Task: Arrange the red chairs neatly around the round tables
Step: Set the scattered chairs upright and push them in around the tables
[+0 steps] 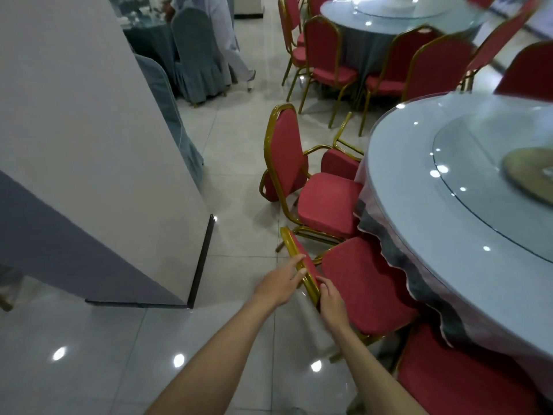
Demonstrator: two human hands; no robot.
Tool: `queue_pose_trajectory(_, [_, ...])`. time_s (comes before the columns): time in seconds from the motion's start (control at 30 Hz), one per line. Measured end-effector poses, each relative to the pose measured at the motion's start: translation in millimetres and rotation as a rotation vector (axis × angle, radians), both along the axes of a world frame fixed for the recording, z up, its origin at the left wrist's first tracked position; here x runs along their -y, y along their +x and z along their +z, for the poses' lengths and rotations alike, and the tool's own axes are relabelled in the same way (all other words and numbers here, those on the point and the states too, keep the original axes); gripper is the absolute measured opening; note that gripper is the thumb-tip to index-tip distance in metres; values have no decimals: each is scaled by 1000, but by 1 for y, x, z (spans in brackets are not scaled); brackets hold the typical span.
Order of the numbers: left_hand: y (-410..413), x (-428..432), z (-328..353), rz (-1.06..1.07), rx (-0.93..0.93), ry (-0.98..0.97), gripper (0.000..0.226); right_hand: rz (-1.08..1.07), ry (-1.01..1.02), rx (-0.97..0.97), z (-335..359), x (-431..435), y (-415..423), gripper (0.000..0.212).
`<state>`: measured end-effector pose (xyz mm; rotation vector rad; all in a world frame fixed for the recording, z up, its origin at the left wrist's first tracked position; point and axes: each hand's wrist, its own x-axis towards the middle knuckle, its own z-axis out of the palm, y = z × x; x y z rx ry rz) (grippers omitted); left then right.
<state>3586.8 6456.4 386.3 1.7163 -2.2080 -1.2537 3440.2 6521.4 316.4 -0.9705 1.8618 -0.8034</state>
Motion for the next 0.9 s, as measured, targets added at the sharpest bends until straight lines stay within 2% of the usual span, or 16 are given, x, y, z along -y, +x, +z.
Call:
queue_pose_trajectory(0.13, [-25,13,10,-103,108,-17,50,-8,5,-12,7,8,-30,36])
queue_pose_trajectory(0.33, [-40,28,8,-181,92,3,52,-46,18,28,12,16,-51,33])
queue_pose_trajectory(0.57, [-46,56,1,-233,-132,92,40,-90,44,-36,22,33,-78,24])
queue_pose_trajectory(0.73, [-51,77,-6,-293,-176,5,33,-80,68,-67,28,58,-89,17])
queue_pose_trajectory(0.83, [-33,91,-16,-367,-278,101,35,-88,61,-84,33,84,-79,17])
queue_pose_trajectory(0.9, [-17,109,-13,-314,-364,153,36,-109,52,-87,39,109,-70,17])
